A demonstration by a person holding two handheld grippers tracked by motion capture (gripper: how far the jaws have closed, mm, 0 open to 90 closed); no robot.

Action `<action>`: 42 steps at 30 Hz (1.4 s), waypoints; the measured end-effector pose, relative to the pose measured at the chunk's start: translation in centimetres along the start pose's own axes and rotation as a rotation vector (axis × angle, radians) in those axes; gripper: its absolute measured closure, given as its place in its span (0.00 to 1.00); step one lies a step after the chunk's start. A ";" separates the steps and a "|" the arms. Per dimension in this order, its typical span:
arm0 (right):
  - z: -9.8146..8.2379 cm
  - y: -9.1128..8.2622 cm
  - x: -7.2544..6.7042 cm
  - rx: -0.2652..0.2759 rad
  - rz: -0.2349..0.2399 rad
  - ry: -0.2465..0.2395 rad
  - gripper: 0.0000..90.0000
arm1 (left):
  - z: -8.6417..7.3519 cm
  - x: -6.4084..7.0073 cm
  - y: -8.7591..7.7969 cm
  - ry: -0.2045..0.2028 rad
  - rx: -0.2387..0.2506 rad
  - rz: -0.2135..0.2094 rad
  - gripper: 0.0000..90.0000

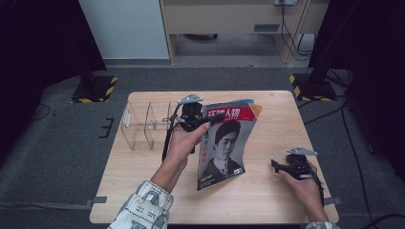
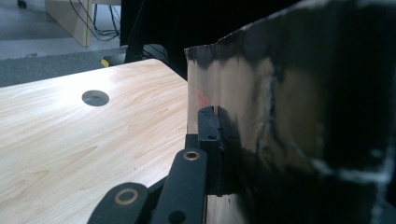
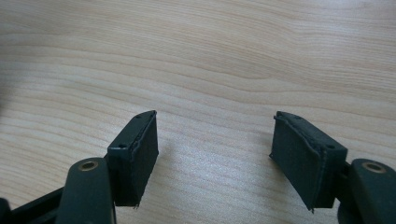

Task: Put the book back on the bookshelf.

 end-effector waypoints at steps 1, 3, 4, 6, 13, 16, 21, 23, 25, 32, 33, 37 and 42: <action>0.0 0.0 0.0 -0.001 0.000 0.005 0.35 | 0.1 0.0 -0.1 -0.001 0.003 0.001 0.96; 0.0 0.0 0.0 -0.002 -0.003 0.002 0.35 | 0.2 -0.1 -0.3 -0.007 0.012 0.001 0.96; -0.1 0.0 0.0 -0.005 -0.003 0.004 0.35 | 0.3 -0.1 -0.4 -0.006 0.012 0.001 0.96; -0.1 0.0 0.1 -0.007 -0.006 0.002 0.35 | 0.4 -0.2 -0.5 -0.006 0.017 0.002 0.96; -0.1 0.1 0.0 0.000 -0.005 -0.002 0.32 | 0.6 -0.3 -1.0 -0.004 0.027 0.008 0.96; -0.1 0.2 0.0 0.000 -0.008 -0.006 0.29 | 0.7 -0.3 -1.1 -0.006 0.033 0.008 0.96; -0.2 0.4 -0.3 0.004 -0.010 -0.019 0.24 | 0.8 -0.2 -1.5 -0.010 0.046 0.002 0.96; -0.2 0.5 -0.4 0.005 -0.013 -0.023 0.23 | 0.8 -0.1 -1.8 -0.009 0.050 0.002 0.96; -0.2 0.5 -0.4 0.004 -0.017 -0.031 0.22 | 0.7 -0.1 -2.0 -0.006 0.050 0.001 0.96; -0.3 0.6 -0.5 0.012 -0.027 -0.039 0.21 | 0.5 -0.3 -2.7 -0.005 0.059 -0.008 0.96; -0.3 0.6 -0.5 0.014 -0.027 -0.041 0.21 | 0.4 -0.3 -2.9 -0.005 0.059 -0.008 0.96; -0.3 0.6 -0.5 0.015 -0.026 -0.041 0.21 | 0.3 -0.4 -3.6 0.001 0.064 -0.004 0.96; -0.3 0.6 -0.5 0.017 -0.029 -0.042 0.21 | -0.1 -0.5 -4.5 -0.003 0.071 -0.008 0.96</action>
Point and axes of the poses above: each handheld gripper's, and its own axes: y roughly forward along the jaws, z roughly out of its top, x roughly to its right, the point moved 10 cm from there along y, roughly forward along the jaws, and after that the axes turned 4 degrees about -x, right-handed, at the moved point
